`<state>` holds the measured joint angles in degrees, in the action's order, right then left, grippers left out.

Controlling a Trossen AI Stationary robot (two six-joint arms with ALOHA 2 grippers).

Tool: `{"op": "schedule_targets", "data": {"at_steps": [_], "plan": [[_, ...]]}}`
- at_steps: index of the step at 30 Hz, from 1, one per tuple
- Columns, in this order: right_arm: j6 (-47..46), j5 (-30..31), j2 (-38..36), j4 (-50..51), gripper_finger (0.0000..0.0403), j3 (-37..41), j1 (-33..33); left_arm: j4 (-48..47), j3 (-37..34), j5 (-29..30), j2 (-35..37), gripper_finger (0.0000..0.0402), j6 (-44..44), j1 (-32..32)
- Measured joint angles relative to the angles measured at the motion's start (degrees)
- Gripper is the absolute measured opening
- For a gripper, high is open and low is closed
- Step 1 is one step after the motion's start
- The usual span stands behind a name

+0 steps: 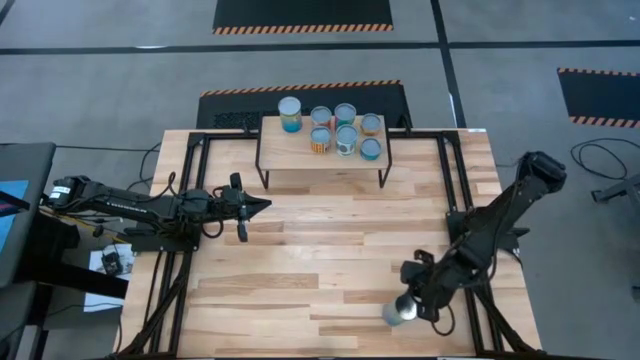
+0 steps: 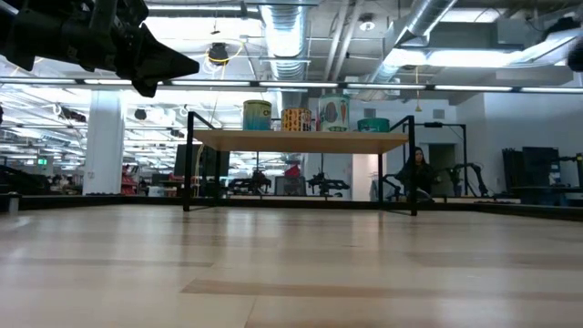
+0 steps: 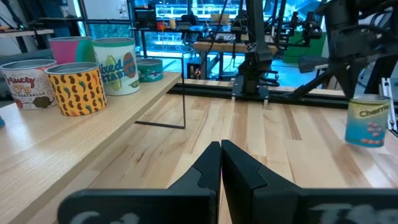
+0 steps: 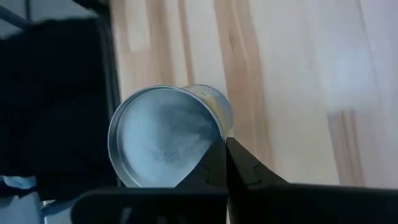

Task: Pick and place cans onto a shelf
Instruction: Put the canned cherries on the shelf aligned with the other canned cherries

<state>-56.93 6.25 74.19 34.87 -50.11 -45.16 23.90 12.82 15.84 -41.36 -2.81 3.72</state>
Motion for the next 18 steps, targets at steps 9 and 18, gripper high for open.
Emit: {"op": "schedule_targets", "data": {"at_steps": [9, 18], "plan": [[8.1, 7.2, 0.2, -2.5, 0.0004, -3.2, 13.6, 0.0, 0.0, 0.0, 0.0, 0.0002, 0.0, 0.0], [19.1, 6.3, 3.9, -13.5, 0.0008, -2.8, 26.0, 0.0, 0.0, 0.0, 0.0, 0.0002, 0.0, 0.0]]}}
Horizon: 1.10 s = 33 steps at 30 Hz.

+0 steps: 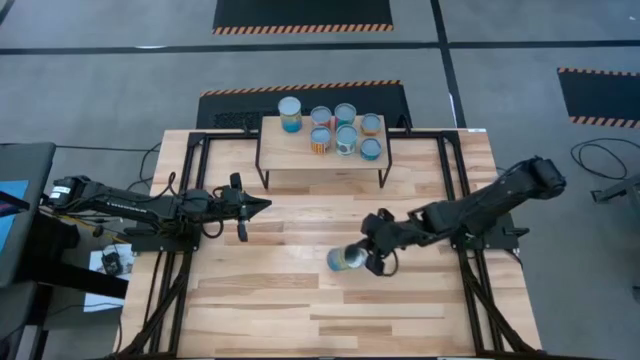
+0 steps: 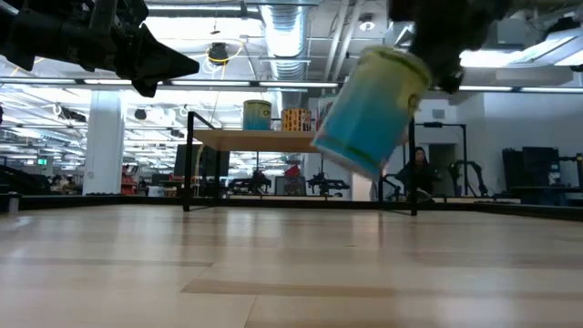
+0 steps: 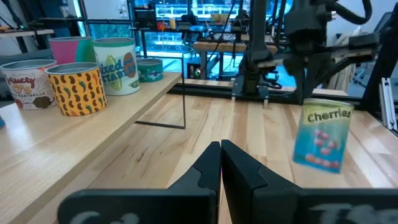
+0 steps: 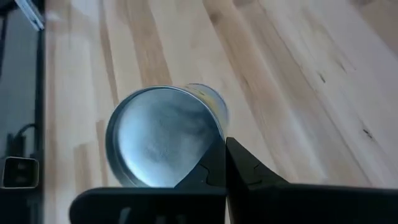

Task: Pick and place cans onto a shelf
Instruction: Put the canned cherries on the shelf aligned with the other canned cherries

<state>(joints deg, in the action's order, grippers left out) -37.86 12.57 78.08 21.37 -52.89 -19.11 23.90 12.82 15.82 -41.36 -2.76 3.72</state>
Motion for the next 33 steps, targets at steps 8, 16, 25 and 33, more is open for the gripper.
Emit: {"op": "schedule_targets", "data": {"at_steps": [8, 16, 25, 33], "plan": [[7.5, -2.5, 8.5, -3.6, 0.0008, -3.7, 7.2, 0.0, 0.0, 0.0, 0.0, 0.0002, 0.0, 0.0], [14.3, -7.0, 14.8, -2.7, 0.0008, -11.3, 13.5, 0.0, 0.0, 0.0, 0.0, 0.0002, 0.1, 0.0], [16.9, -9.0, 20.0, 0.7, 0.0009, -15.2, 18.1, 0.0, 0.0, 0.0, 0.0, 0.0002, 0.1, 0.0], [17.4, -9.8, 19.9, 1.2, 0.0030, -15.4, 19.6, -0.1, 0.0, 0.0, 0.0, 0.0002, 0.1, 0.0]]}}
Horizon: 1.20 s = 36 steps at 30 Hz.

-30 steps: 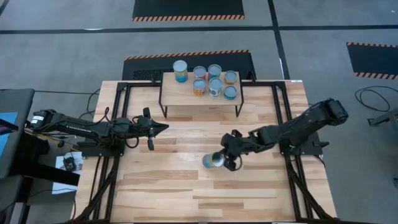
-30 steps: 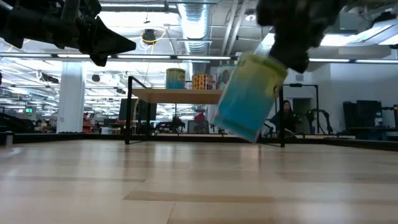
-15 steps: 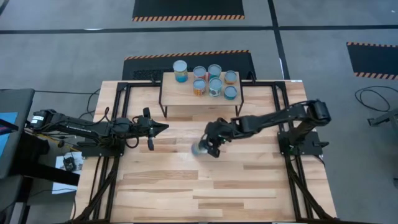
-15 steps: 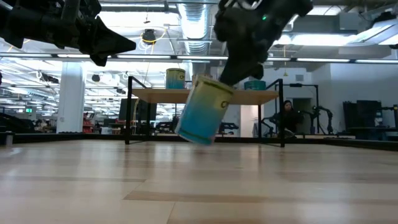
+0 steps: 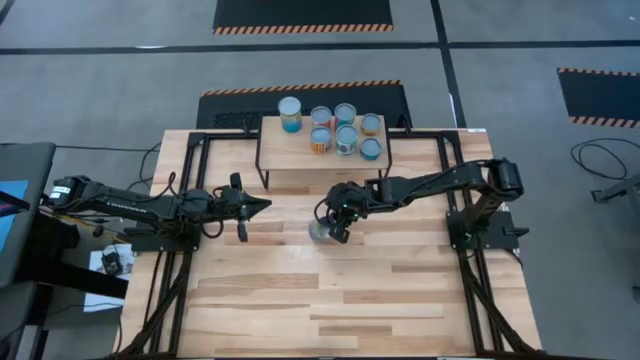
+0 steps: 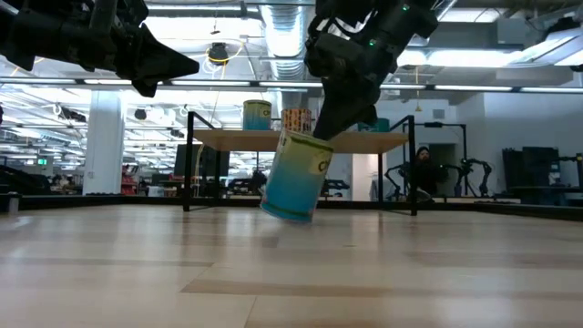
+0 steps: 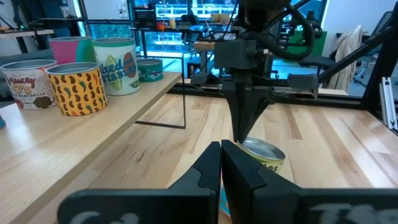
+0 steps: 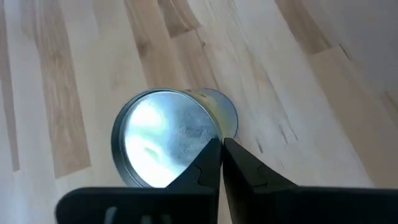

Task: Pick and place cans onto a shelf
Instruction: Put the canned cherries on the shelf aligned with the other canned cherries

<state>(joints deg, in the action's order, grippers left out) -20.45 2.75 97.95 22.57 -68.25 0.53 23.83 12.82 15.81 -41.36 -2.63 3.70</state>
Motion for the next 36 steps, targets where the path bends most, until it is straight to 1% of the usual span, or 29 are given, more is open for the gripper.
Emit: {"op": "schedule_targets", "data": {"at_steps": [11, 14, 17, 18, 20, 21, 23, 25, 27, 29, 32, 36], "plan": [[1.6, 0.2, -0.3, -1.6, 0.0088, 0.0, 0.0, 0.0, 0.0, 0.0, 0.0, 0.0002, 0.0, 0.0], [3.3, 0.3, -1.0, -2.5, 0.0105, -0.3, 0.0, 0.0, 0.0, 0.0, 0.0, 0.0002, 0.0, 0.0], [6.6, 0.4, -3.3, 0.6, 0.0119, -1.0, -0.5, 0.0, 0.0, 0.0, 0.0, 0.0002, 0.0, 0.0], [7.9, 0.7, -4.1, 0.3, 0.0120, -1.5, -0.9, -0.1, 0.0, 0.0, 0.0, 0.0002, 0.0, 0.0], [10.6, 4.4, -6.6, 2.8, 0.0111, -1.6, -2.3, -0.1, 0.0, -0.3, 0.0, 0.0002, 0.0, 0.0], [11.5, 7.4, -8.0, 4.8, 0.0100, -1.4, -3.3, -0.2, 0.0, -0.6, 0.0, 0.0002, 0.0, 0.0], [13.4, 13.6, -10.6, 5.9, 0.0068, -0.8, -5.5, -0.5, 0.0, -1.1, 0.0, 0.0002, 0.0, 0.0], [15.0, 18.3, -14.6, 6.1, 0.0031, 1.7, -8.1, -0.5, 0.0, -2.1, 0.0, 0.0002, 0.0, 0.0], [15.9, 20.0, -19.1, 2.6, 0.0011, 5.6, -10.2, -0.5, 0.0, -2.9, 0.0, 0.0002, -0.1, 0.0], [16.1, 20.0, -23.7, -1.6, 0.0014, 11.2, -12.3, -0.4, 0.0, -4.6, 0.0, 0.0002, -0.5, 0.0], [17.1, 19.9, -30.3, -11.8, 0.0018, 21.4, -15.2, -0.1, 0.0, -6.2, 0.0, 0.0002, -0.3, 0.0], [21.1, 19.8, -37.5, -28.0, 0.0006, 35.4, -18.0, 0.1, 0.0, -4.7, -0.1, 0.0002, -0.3, 0.0]]}}
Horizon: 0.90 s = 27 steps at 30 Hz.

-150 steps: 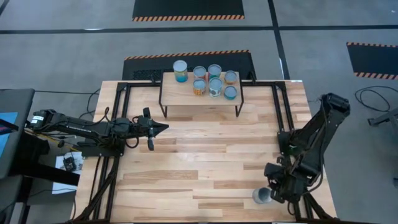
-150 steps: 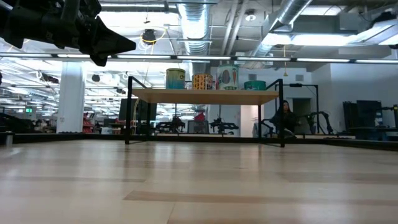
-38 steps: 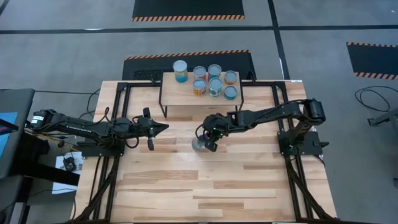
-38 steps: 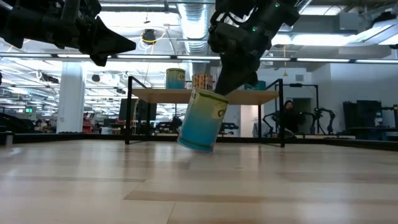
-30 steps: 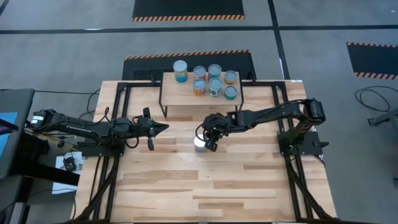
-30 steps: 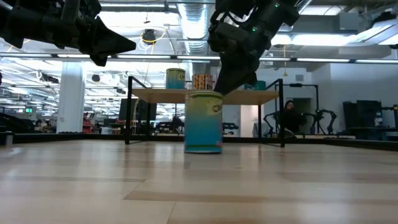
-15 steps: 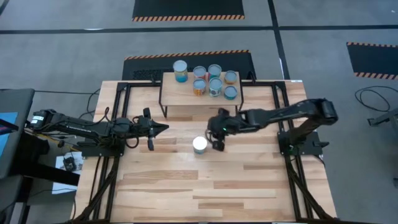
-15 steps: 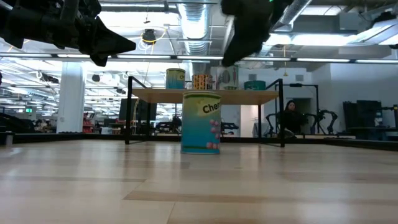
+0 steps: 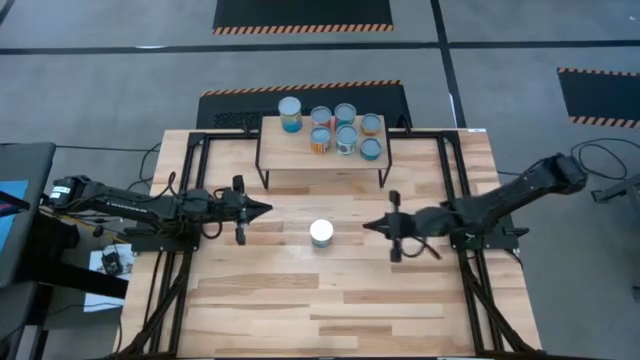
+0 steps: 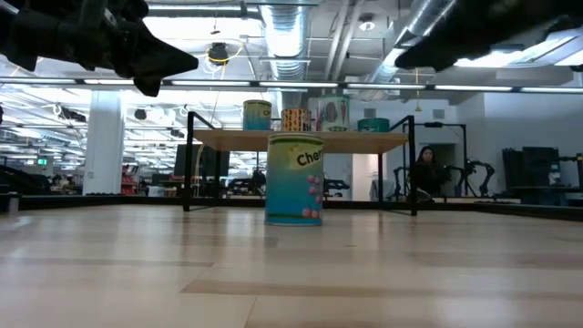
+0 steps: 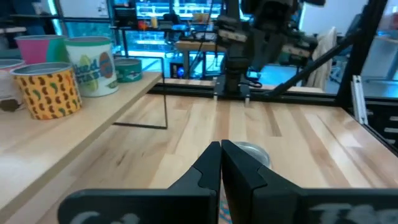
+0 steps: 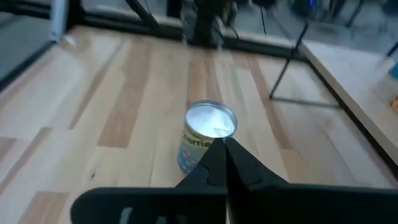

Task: Pick and place cans onto a shelf
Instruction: Put the canned cherries on the shelf aligned with the other canned cherries

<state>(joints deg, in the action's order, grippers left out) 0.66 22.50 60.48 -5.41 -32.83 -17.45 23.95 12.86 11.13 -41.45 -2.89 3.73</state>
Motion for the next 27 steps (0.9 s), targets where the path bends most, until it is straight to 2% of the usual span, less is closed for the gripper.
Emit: {"op": "schedule_targets", "data": {"at_steps": [5, 8, 13, 16, 21, 27], "plan": [[5.0, -0.2, -7.2, -17.6, 0.0010, 14.4, -0.4, 0.1, 2.7, 1.3, -3.8, 0.0002, -0.8, 0.7], [5.3, -0.2, -11.7, -20.7, 0.0008, 19.4, 0.4, 0.0, 6.1, 2.8, -9.0, 0.0002, 0.5, 2.4], [5.4, -3.4, -19.7, -19.2, 0.0010, 23.2, 1.9, -0.5, 14.6, 3.2, -20.0, 0.0002, 3.7, 5.5], [5.4, -3.2, -23.9, -14.0, 0.0015, 23.6, 2.7, -4.0, 21.1, 3.2, -25.9, 0.0002, 4.3, 7.5], [3.7, -3.1, -29.6, -6.1, 0.0011, 23.6, 3.8, -15.3, 32.4, 5.5, -34.8, 0.0003, 1.5, 10.3], [2.0, -3.2, -31.7, -2.0, 0.0010, 23.6, 3.3, -33.8, 44.8, 9.2, -43.6, 0.0026, -5.3, 12.0]]}}
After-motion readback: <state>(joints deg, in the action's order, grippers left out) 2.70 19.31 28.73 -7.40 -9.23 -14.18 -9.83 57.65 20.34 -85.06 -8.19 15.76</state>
